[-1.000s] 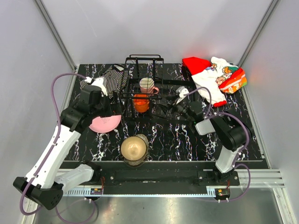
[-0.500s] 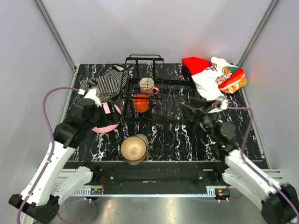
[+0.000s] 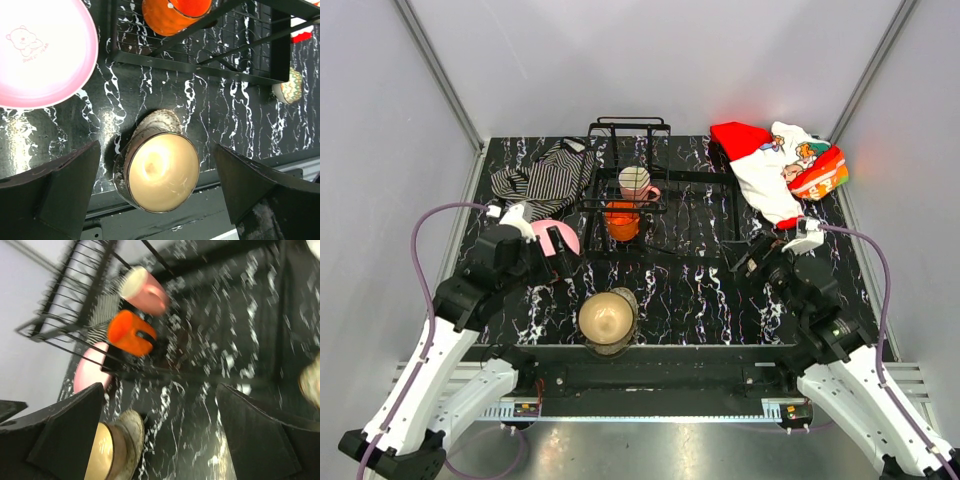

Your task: Load the mixed dishes into the dish rack

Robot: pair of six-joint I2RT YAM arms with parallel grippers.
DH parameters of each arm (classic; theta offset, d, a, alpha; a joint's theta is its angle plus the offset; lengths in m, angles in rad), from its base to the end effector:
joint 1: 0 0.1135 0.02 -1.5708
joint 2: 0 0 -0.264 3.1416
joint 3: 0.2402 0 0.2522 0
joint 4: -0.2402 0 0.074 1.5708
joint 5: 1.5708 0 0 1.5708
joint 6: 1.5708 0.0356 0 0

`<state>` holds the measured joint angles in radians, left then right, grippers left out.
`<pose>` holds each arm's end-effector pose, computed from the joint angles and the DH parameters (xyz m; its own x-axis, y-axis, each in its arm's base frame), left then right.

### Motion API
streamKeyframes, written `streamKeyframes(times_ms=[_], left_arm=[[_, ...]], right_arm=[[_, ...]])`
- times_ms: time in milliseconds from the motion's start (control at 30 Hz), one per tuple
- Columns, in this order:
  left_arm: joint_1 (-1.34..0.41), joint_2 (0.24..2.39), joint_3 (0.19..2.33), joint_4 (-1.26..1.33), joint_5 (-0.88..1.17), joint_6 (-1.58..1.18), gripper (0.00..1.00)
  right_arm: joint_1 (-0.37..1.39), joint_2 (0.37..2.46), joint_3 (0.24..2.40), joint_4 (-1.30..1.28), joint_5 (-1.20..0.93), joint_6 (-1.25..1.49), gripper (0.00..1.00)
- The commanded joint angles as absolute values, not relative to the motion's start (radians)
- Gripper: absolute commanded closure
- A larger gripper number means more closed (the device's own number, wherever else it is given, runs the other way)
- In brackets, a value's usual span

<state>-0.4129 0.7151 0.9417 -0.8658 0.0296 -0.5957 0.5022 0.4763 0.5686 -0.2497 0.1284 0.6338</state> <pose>0.1222 -0.0547 0.3347 -0.6896 -0.3102 -0.6544 0.0434 0.8843 -0.4649 0.1177 0.0594 0.2997 -0.3278 0.4901 -0.8077 -0.2140 0.7942 0.5687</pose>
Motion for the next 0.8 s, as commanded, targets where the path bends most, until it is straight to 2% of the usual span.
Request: streamKeyframes(times_ms=[0,67,233,333,500,767], left_arm=[[-0.408,0.701,0.936,-0.805,0.084,-0.607,0.01],[-0.410,0.698,0.936,-0.801,0.094,-0.611,0.01],[-0.410,0.693,0.930,-0.784,0.094,-0.609,0.01],[-0.410,0.713,0.937,-0.781,0.089,-0.600,0.01],[-0.410,0.762,0.950,-0.750,0.103,-0.592,0.01],[-0.410,0.824,0.962,-0.721,0.123,-0.575,0.01]], right_arm=[[0.506,0.494,0.652,-0.454,0.238,0.804,0.00],[0.506,0.524,0.702,-0.599,0.344,0.883,0.00],[0.506,0.632,0.762,-0.699,0.474,0.900,0.00],[0.497,0.698,0.784,-0.802,0.624,1.009,0.00],[0.425,0.787,0.753,-0.805,0.603,1.092,0.00],[0.223,0.774,0.617,-0.720,0.514,1.089,0.00]])
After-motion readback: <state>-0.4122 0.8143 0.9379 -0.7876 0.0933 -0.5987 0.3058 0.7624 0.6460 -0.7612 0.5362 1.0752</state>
